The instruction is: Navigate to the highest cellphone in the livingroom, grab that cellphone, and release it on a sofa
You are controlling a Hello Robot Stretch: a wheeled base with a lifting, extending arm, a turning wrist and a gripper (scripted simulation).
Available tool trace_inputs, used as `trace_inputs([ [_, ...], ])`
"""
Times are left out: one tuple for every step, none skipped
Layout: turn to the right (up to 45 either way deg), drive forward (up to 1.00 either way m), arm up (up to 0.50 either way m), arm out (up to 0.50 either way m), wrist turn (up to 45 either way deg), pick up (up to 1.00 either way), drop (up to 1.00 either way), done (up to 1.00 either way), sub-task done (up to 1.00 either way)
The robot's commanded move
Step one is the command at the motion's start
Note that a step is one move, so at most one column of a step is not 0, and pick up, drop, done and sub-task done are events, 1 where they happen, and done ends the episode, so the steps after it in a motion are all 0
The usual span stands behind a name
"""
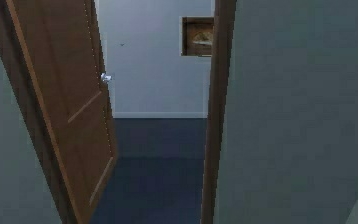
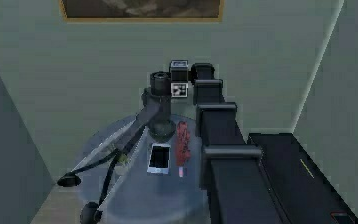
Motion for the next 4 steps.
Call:
trace_inputs([
  [0.0,0.0,0.0,0.0,45.0,0.0,0.0,0.0,0.0],
  [0.0,0.0,0.0,0.0,45.0,0.0,0.0,0.0,0.0],
  [0.0,0.0,0.0,0.0,39.0,0.0,0.0,0.0,0.0],
  [0.0,0.0,-0.3,0.0,0.0,0.0,0.0,0.0,0.0],
])
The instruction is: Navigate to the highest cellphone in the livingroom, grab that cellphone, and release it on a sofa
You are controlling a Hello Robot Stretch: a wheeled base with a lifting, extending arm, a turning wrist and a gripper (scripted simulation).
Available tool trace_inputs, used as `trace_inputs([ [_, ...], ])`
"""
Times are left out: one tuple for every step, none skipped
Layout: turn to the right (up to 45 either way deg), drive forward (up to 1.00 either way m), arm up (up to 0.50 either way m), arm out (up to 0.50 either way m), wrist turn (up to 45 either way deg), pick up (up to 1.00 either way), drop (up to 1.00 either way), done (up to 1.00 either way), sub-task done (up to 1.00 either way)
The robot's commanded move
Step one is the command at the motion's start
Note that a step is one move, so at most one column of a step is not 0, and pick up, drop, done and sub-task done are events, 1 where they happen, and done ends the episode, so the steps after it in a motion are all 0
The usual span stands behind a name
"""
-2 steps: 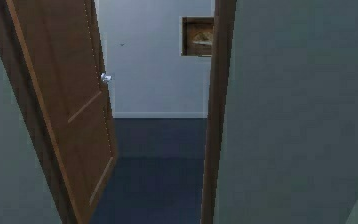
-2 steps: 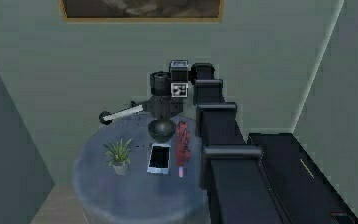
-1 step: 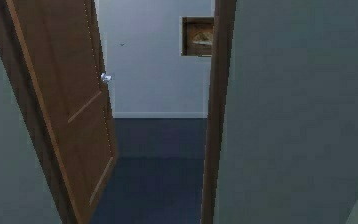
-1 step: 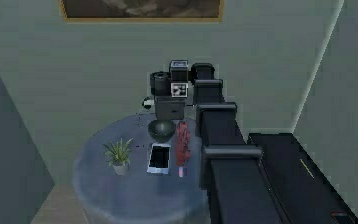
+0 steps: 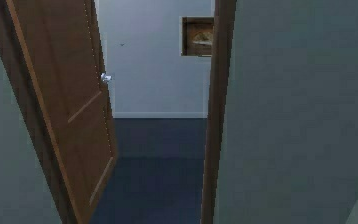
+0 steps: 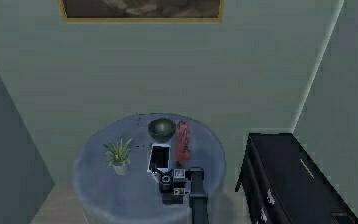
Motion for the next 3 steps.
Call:
trace_inputs([
  [0.0,0.0,0.0,0.0,0.0,1.0,0.0,0.0,0.0],
  [0.0,0.0,0.1,0.0,0.0,0.0,0.0,0.0,0.0],
  [0.0,0.0,0.2,0.0,0.0,0.0,0.0,0.0,0.0],
])
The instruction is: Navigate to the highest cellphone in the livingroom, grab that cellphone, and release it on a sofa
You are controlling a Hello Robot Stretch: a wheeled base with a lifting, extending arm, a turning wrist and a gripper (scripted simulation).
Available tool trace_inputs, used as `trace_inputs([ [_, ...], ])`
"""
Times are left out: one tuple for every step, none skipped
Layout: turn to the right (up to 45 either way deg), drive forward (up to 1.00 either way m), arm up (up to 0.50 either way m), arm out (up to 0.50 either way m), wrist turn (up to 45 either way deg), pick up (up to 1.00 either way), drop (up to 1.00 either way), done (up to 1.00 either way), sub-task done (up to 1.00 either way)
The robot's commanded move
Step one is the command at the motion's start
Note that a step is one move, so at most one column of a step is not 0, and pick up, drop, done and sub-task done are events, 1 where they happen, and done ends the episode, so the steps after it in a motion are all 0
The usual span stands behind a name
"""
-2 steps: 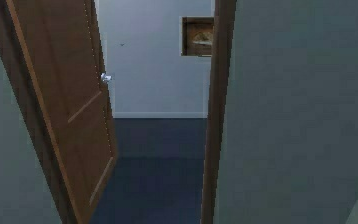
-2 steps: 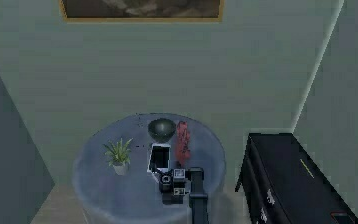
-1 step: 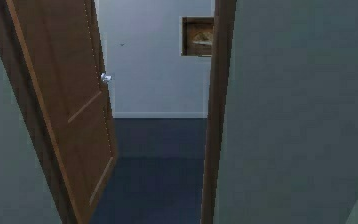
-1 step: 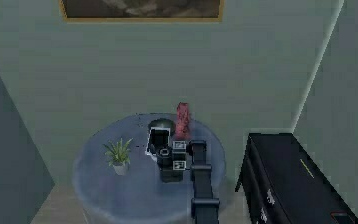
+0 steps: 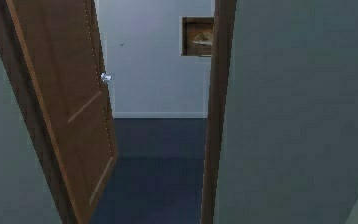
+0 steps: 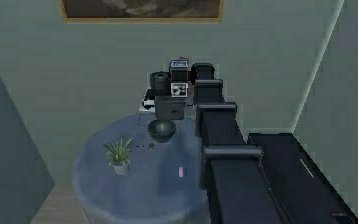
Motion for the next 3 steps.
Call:
trace_inputs([
  [0.0,0.0,0.0,0.0,-45.0,0.0,0.0,0.0,0.0],
  [0.0,0.0,0.0,0.0,-45.0,0.0,0.0,0.0,0.0],
  [0.0,0.0,0.0,0.0,-33.0,0.0,0.0,0.0,0.0],
])
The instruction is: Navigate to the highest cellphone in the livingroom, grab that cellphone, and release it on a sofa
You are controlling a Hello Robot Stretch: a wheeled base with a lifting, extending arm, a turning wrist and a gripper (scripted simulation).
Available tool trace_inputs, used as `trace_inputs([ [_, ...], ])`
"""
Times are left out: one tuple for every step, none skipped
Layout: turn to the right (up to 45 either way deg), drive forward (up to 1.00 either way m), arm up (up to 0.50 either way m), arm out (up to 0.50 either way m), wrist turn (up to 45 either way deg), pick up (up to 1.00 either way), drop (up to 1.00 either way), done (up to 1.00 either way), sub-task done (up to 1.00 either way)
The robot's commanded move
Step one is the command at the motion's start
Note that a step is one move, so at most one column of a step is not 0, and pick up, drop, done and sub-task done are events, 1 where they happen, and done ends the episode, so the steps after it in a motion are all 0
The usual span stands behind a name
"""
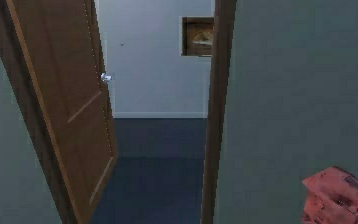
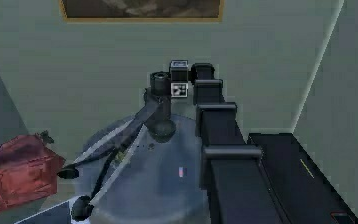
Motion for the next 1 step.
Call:
trace_inputs([
  [0.0,0.0,0.0,-0.26,0.0,0.0,0.0,0.0,0.0],
])
